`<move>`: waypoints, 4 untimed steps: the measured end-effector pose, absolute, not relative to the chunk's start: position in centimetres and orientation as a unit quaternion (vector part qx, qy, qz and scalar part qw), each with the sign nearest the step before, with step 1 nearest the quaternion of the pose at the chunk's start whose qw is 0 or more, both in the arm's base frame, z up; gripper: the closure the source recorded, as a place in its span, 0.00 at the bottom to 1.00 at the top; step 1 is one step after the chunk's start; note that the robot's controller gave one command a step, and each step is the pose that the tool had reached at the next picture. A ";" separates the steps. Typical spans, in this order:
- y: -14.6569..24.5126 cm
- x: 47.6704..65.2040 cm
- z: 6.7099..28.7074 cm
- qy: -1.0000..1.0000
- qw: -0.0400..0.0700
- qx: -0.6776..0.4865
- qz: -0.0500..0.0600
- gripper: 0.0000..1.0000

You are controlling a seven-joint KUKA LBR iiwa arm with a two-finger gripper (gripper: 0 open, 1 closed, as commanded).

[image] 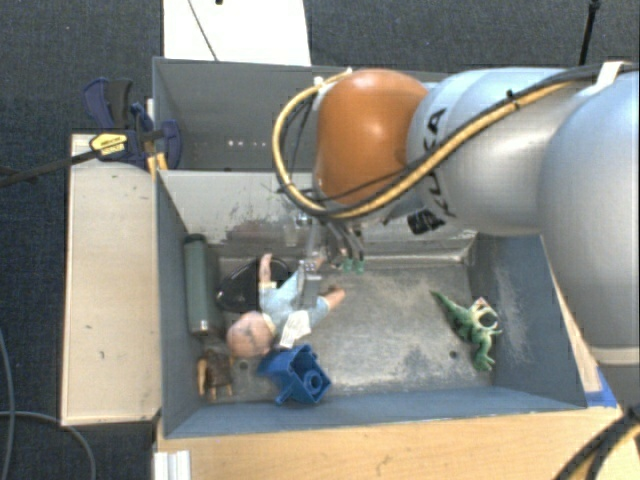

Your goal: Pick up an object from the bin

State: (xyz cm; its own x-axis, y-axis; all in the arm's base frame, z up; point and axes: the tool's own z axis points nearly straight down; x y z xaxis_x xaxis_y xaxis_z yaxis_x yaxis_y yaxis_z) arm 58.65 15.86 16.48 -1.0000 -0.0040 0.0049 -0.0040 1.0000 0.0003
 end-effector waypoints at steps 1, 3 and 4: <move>15.8 58.8 17.0 -1.000 -0.001 0.000 -0.001 0.00; 15.8 54.8 10.0 -1.000 -0.011 0.027 -0.005 0.00; 15.5 50.5 8.6 -0.995 -0.015 0.103 -0.001 0.00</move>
Offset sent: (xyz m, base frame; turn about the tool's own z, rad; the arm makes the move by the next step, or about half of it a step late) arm -0.0356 0.0444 -0.0878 0.0997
